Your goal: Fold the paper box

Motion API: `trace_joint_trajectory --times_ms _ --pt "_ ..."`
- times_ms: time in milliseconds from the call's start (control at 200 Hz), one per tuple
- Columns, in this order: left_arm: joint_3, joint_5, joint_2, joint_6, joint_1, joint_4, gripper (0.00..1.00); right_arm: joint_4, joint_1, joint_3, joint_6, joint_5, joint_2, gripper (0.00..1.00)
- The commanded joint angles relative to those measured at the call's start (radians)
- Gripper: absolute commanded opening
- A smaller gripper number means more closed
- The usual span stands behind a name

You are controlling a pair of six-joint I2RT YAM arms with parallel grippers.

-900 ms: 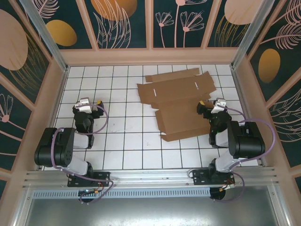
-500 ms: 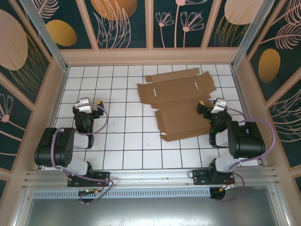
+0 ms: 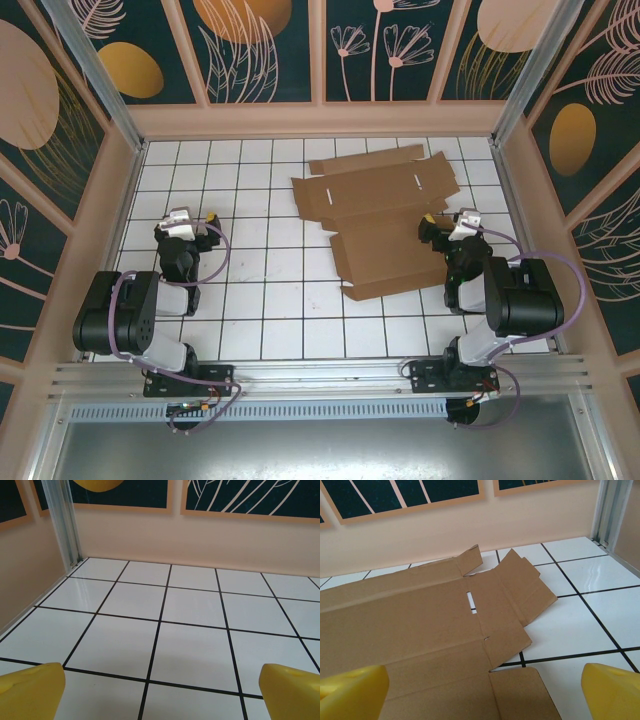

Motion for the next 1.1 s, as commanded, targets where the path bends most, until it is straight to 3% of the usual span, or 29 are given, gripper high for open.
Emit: trace_joint_trajectory --times_ms 0,110,210,280,340,425,560,641,746,801,836,886,931,991,1096 --pt "0.009 0.014 -0.005 0.01 0.006 0.024 0.99 0.01 0.006 0.014 -0.022 0.012 -0.012 0.99" --pt "0.007 0.017 -0.013 0.014 0.006 0.024 0.99 0.019 0.007 0.007 -0.031 -0.013 -0.027 0.99" --pt "0.111 0.044 -0.123 0.031 0.004 -0.247 0.99 -0.162 0.052 0.062 -0.064 0.052 -0.135 0.99" --pt "0.187 -0.036 -0.201 0.009 -0.024 -0.389 0.99 -0.329 0.138 0.138 -0.136 0.114 -0.217 0.99" --pt "0.227 -0.091 -0.274 -0.024 -0.058 -0.456 0.99 -0.293 0.241 0.146 -0.139 0.195 -0.274 0.99" --pt "0.287 -0.121 -0.355 -0.068 -0.139 -0.548 0.99 -0.343 0.366 0.203 -0.153 0.195 -0.352 0.99" --pt "0.418 0.012 -0.409 -0.109 -0.286 -0.772 0.99 -0.502 0.496 0.287 0.02 0.137 -0.482 0.99" --pt "0.534 0.008 -0.41 -0.192 -0.357 -1.015 0.99 -0.791 0.576 0.401 0.133 0.226 -0.551 0.99" --pt "0.627 -0.085 -0.417 -0.474 -0.376 -1.3 0.99 -1.208 0.704 0.604 0.172 0.474 -0.564 0.99" --pt "0.67 -0.139 -0.408 -0.626 -0.374 -1.459 0.99 -1.4 0.71 0.699 0.185 0.455 -0.56 0.99" --pt "0.665 -0.112 -0.405 -0.639 -0.366 -1.458 0.99 -1.482 0.699 0.743 0.168 0.415 -0.561 0.99" --pt "0.63 -0.051 -0.407 -0.638 -0.366 -1.407 0.99 -1.496 0.663 0.726 0.236 0.443 -0.582 0.99" --pt "0.603 -0.057 -0.402 -0.701 -0.365 -1.397 0.99 -1.485 0.61 0.69 0.274 0.346 -0.608 0.99" --pt "0.601 -0.067 -0.376 -0.754 -0.364 -1.429 0.99 -1.484 0.581 0.661 0.329 0.311 -0.627 0.99" --pt "0.619 0.059 -0.294 -0.753 -0.365 -1.458 0.99 -1.637 0.59 0.717 0.361 0.303 -0.515 0.99"
